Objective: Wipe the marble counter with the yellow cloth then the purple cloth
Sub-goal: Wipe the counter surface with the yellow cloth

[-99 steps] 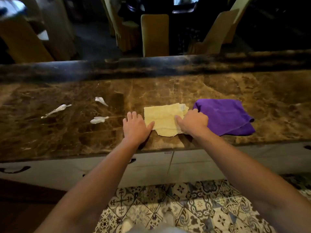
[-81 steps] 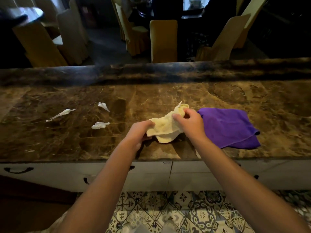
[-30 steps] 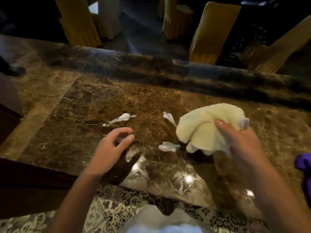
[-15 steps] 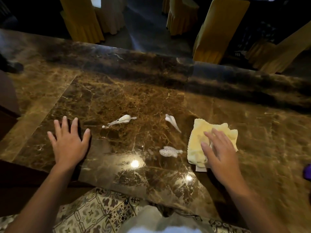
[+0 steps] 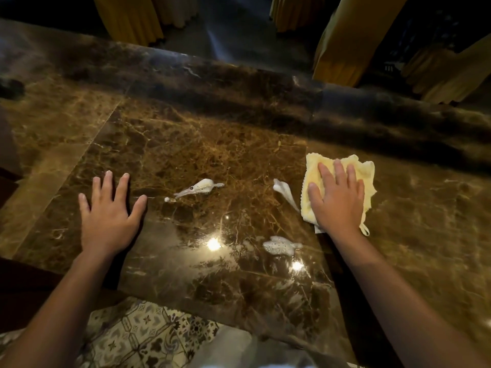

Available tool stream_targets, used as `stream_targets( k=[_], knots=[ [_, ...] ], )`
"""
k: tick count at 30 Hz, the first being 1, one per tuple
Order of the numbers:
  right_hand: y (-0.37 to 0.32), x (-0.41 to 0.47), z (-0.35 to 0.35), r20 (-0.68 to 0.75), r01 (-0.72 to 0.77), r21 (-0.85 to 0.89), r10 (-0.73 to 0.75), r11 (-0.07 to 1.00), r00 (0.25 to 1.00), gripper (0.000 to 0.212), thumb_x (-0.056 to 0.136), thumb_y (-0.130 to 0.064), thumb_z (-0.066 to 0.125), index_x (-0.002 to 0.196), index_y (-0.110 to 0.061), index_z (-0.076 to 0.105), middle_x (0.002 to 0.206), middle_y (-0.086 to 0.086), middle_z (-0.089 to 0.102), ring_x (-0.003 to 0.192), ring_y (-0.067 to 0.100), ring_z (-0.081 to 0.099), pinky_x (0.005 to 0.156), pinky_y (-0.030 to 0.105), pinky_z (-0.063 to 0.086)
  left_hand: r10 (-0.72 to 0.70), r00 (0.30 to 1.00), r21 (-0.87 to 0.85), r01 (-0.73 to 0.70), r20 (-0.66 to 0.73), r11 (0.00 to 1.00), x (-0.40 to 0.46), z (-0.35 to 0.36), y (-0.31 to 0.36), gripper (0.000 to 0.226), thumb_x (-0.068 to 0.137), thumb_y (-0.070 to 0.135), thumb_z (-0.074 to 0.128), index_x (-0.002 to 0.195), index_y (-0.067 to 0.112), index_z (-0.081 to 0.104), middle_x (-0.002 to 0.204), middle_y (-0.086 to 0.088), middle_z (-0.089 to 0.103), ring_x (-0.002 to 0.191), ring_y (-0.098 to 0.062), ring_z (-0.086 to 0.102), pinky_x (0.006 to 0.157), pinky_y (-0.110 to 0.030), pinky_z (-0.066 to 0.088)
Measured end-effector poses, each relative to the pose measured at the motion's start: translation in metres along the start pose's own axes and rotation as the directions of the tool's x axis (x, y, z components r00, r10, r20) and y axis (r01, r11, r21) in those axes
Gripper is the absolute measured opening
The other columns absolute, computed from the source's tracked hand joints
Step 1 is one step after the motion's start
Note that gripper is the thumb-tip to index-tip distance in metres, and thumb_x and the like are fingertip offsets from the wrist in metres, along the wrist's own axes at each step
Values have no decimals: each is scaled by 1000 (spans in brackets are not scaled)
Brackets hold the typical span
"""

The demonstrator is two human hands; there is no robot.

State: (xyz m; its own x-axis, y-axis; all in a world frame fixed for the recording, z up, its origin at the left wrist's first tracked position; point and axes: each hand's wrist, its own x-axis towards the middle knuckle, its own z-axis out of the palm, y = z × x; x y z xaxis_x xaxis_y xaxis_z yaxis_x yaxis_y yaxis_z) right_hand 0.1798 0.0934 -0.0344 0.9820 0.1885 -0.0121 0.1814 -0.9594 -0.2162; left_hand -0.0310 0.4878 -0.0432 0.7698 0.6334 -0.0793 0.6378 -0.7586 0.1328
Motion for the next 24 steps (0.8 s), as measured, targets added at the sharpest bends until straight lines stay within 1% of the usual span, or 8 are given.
stream_targets(
  k=[6, 9, 11, 14, 16, 17, 20, 24],
  knots=[
    [-38, 52, 9, 11, 36, 12, -36, 999, 999, 58, 101, -51, 32, 154, -31, 36, 168, 3, 23, 156, 30, 12, 124, 53, 10, 9, 1000, 0, -9, 1, 1000, -1, 0, 0, 78, 99, 69, 19, 164, 26, 14, 175, -7, 4, 161, -24, -5, 126, -54, -5],
    [-52, 46, 10, 43, 88, 32, -89, 996, 995, 57, 100, -53, 31, 154, -35, 35, 169, 2, 23, 157, 29, 11, 125, 53, 9, 14, 1000, -7, -14, 9, 1000, -1, 0, 0, 77, 100, 68, 19, 164, 26, 13, 175, -7, 2, 161, -24, -6, 126, -54, -5],
    [-58, 24, 9, 72, 167, 55, -171, 984, 983, 57, 100, -54, 31, 154, -37, 36, 169, 2, 23, 157, 29, 10, 125, 53, 9, 12, 1000, -4, -12, 26, 1000, -1, 0, 0, 77, 100, 68, 21, 164, 25, 14, 175, -7, 2, 161, -25, -6, 126, -56, -5],
    [-56, -18, 11, 83, 298, 23, -299, 954, 951, 57, 100, -56, 30, 154, -39, 35, 168, 2, 24, 157, 28, 12, 125, 54, 11, 37, 999, -15, -37, 36, 999, 9, -8, -3, 76, 100, 65, 31, 161, 21, 26, 174, -10, 9, 161, -28, -2, 125, -60, 0],
    [-41, -24, 9, 81, 311, -17, -309, 950, 948, 57, 100, -59, 29, 154, -40, 35, 168, 0, 25, 157, 26, 13, 124, 55, 12, 88, 996, -12, -89, -5, 996, 26, -15, -7, 72, 99, 65, 36, 156, 21, 35, 173, -11, 15, 161, -30, 1, 124, -61, 2],
    [-32, -18, 6, 79, 270, -34, -267, 962, 960, 58, 100, -60, 28, 154, -40, 34, 168, 0, 25, 157, 26, 13, 124, 55, 11, 100, 995, -16, -101, -12, 995, 36, -17, -9, 71, 100, 65, 35, 156, 22, 35, 173, -11, 15, 161, -31, 2, 123, -62, 2],
    [-9, 18, -3, 43, 23, -59, -20, 998, 999, 60, 100, -59, 27, 155, -36, 32, 168, 3, 23, 156, 29, 13, 124, 58, 10, 68, 998, -36, -67, 11, 997, 57, -16, -11, 75, 99, 69, 27, 161, 26, 25, 173, -11, 12, 161, -32, 1, 125, -62, 1],
    [-27, 49, 5, -12, -179, -47, 179, 983, 984, 62, 99, -55, 29, 155, -29, 34, 168, 9, 22, 156, 36, 12, 122, 63, 10, 52, 999, -14, -52, -9, 999, 60, -9, -12, 77, 98, 71, 24, 162, 28, 21, 174, -8, 10, 161, -29, 0, 125, -58, -2]
  ],
)
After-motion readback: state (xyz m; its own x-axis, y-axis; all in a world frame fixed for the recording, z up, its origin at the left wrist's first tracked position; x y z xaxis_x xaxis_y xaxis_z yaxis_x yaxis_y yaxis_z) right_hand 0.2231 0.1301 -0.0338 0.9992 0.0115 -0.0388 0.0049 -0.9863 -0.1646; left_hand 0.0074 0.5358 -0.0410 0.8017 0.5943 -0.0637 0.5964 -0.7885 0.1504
